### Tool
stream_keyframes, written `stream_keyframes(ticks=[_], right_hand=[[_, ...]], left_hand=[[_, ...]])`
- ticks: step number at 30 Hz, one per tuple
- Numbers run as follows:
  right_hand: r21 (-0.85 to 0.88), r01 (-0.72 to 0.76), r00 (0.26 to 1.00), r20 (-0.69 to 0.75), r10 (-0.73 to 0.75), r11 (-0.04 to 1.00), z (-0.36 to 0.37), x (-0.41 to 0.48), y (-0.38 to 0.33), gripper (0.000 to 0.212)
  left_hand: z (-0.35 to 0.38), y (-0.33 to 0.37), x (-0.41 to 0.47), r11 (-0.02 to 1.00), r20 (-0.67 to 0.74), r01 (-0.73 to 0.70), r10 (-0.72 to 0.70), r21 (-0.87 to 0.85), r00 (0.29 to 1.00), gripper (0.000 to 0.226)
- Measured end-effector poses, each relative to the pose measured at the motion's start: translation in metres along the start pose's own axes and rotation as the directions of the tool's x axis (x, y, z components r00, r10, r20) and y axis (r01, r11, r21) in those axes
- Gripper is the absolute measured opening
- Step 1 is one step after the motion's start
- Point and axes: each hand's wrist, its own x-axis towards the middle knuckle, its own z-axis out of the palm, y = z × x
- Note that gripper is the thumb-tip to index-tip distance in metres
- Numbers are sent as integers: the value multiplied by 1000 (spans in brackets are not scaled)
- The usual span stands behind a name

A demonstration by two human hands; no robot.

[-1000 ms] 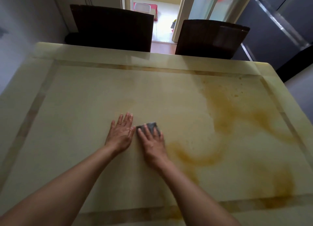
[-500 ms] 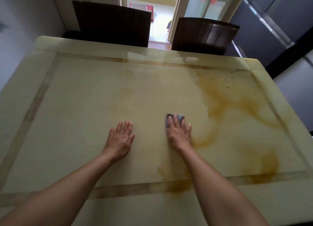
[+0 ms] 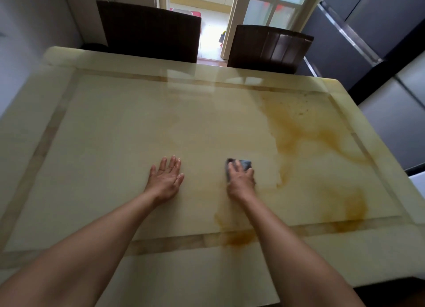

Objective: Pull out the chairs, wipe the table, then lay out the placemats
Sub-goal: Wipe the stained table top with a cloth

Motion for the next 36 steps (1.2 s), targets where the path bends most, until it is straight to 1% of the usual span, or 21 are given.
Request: stream_keyframes(ticks=[3,7,10,12,14,16,18,21,24,26,29,32,34,36], right_hand=[[52,176,984,0,-176,983,22,-37,-50,67],[134,360,924,87,-373,923,48,-82,-91,74],[106,440,887,104,-450,892,54,-91,-94,78],[92,470,875,79,-477,878,52,-85,-85,73],[67,462,885,38,-465,884,47,-74,-70,61],[41,403,915,-9,-403,914,41,-62,-43,54],[35,317,948,-35,-316,948,32,-53,-8,57],[3,196,980,-24,-196,981,22,-48,50,59],[-7,90,996,-6,-90,996,15,-50,100,58],[-17,62,998,6,-62,998,11,-51,120,56],[3,53,998,12,-53,999,7,-52,125,54],[13,103,995,-7,-103,995,5,-55,106,51],[11,189,982,5,-189,982,8,-65,80,53],[10,307,951,22,-307,952,17,-85,46,55]], left_hand=[[-8,1,-2,998,14,-5,6,-55,1000,56],[-4,-3,-19,994,-58,-16,10,-110,998,54],[8,-4,-38,988,-89,-13,0,-151,996,53],[14,-3,-48,987,-79,0,-13,-161,997,53],[20,0,-56,990,-80,4,-15,-143,997,53],[25,8,-63,995,-84,-1,-8,-101,996,54],[29,17,-68,998,-85,-6,0,-60,996,54],[38,34,-75,1000,-73,-5,4,-1,997,55],[44,45,-83,1000,-52,30,-30,4,998,54],[45,48,-86,998,-31,68,-68,-5,997,54],[44,48,-90,994,35,106,-105,-37,994,53],[39,47,-87,992,77,104,-99,-66,992,53],[35,47,-85,991,99,104,-96,-80,990,53],[34,46,-86,990,112,103,-92,-93,989,53]])
